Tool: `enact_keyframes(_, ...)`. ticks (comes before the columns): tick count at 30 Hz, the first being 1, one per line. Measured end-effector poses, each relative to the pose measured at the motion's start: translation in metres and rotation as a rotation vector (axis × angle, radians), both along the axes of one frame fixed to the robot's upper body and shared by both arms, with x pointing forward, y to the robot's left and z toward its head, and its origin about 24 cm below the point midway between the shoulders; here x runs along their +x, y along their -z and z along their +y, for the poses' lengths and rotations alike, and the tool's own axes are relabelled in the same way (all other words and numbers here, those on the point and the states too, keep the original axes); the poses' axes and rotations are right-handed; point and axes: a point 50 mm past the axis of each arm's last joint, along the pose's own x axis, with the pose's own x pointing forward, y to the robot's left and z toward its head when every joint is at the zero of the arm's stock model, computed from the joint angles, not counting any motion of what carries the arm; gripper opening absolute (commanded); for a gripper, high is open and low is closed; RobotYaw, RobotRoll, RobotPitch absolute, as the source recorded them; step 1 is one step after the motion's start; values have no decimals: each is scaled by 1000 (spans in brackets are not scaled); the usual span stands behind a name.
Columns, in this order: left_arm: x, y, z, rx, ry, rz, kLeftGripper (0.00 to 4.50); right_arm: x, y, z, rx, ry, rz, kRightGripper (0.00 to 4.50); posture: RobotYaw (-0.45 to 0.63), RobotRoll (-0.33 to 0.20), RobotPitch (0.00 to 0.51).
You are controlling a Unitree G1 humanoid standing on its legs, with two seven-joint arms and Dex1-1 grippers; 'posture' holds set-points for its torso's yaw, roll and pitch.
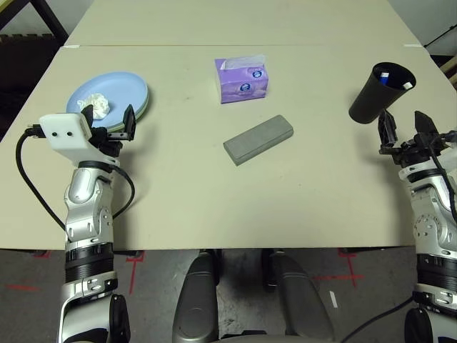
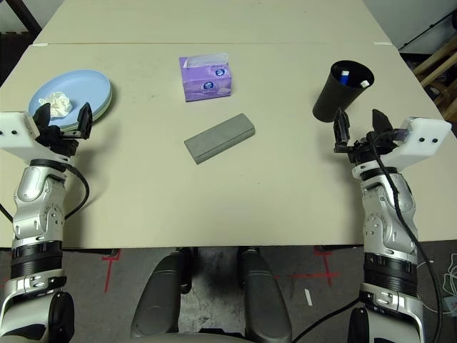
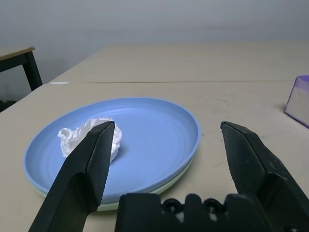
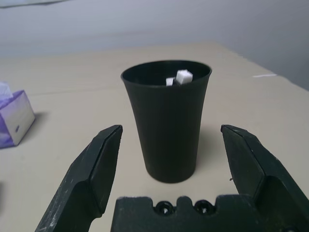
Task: Organize and tidy the items on the table.
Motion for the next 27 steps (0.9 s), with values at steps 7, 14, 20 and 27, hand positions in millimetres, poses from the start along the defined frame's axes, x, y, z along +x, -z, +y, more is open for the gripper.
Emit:
enact_keyframes(7, -3, 5, 7, -9, 1, 19, 4500, 0, -1, 0, -1, -1, -5, 4480, 127, 0, 207)
enact_keyframes(14, -3, 6, 9, -9, 3, 24, 4500, 2, -3, 0, -1, 25, -11, 4480, 123, 0, 202)
enact_keyframes(20, -1, 9, 10, -20, -2, 39, 4500, 2, -2, -1, 1, 39, -7, 4480, 119, 0, 202)
enact_keyframes(27, 0, 8, 10, -19, -1, 35, 4500, 3, 1, -2, 0, 48, 8, 4480, 123, 0, 201)
